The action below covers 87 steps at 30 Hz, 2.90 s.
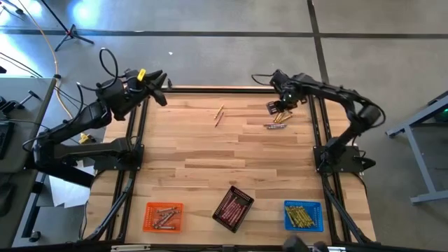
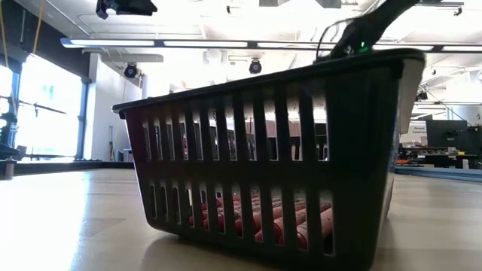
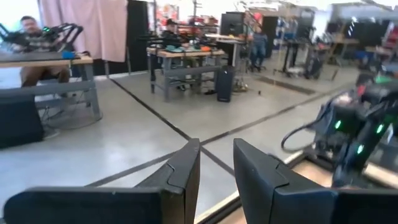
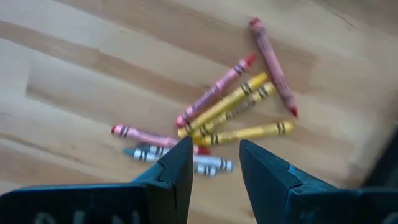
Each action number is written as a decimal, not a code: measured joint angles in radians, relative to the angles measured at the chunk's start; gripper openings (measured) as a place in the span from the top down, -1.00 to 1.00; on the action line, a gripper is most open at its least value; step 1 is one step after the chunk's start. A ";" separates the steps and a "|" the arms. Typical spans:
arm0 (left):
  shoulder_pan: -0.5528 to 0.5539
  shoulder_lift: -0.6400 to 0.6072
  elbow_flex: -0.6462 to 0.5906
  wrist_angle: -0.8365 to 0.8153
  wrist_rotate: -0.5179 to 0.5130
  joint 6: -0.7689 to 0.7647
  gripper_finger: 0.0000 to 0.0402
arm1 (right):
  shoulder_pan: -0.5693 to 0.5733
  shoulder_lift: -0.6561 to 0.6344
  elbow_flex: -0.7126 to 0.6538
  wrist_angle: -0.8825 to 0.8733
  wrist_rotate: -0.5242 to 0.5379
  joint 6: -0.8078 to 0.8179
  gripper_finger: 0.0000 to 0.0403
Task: Sort crayons
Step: Put the red crayon into the black bin
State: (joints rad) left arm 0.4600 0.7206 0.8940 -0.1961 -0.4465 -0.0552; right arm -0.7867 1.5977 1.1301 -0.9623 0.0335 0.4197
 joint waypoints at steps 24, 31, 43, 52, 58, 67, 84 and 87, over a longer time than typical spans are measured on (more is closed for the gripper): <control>0.159 0.154 0.000 0.203 0.123 -0.060 0.57 | -0.209 0.173 0.001 0.140 -0.028 -0.290 0.42; 0.185 0.173 0.000 0.203 0.172 -0.075 0.57 | -0.209 0.226 0.001 0.162 -0.028 -0.278 0.42; 0.191 0.173 0.000 0.218 0.176 -0.074 0.57 | -0.212 0.264 0.005 0.199 -0.026 -0.271 0.52; 0.191 0.173 0.000 0.218 0.176 -0.075 0.57 | -0.218 0.269 0.022 0.180 -0.055 -0.254 0.93; 0.190 0.171 0.000 0.217 0.187 -0.076 0.57 | -0.220 0.271 0.122 0.135 -0.036 -0.255 0.91; 0.188 0.157 0.000 0.217 0.213 -0.101 0.57 | -0.154 0.270 0.413 -0.235 -0.175 -0.237 0.97; 0.188 0.109 0.000 0.210 0.445 -0.039 0.57 | 0.615 0.260 0.597 -0.441 -0.273 -0.002 0.94; 0.188 0.109 0.000 0.208 0.496 -0.075 0.57 | 0.730 0.260 0.563 -0.410 -0.277 0.076 0.94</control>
State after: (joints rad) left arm 0.6479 0.8295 0.8940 0.0116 0.0493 -0.1301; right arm -0.0564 1.8572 1.6930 -1.3719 -0.2436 0.4956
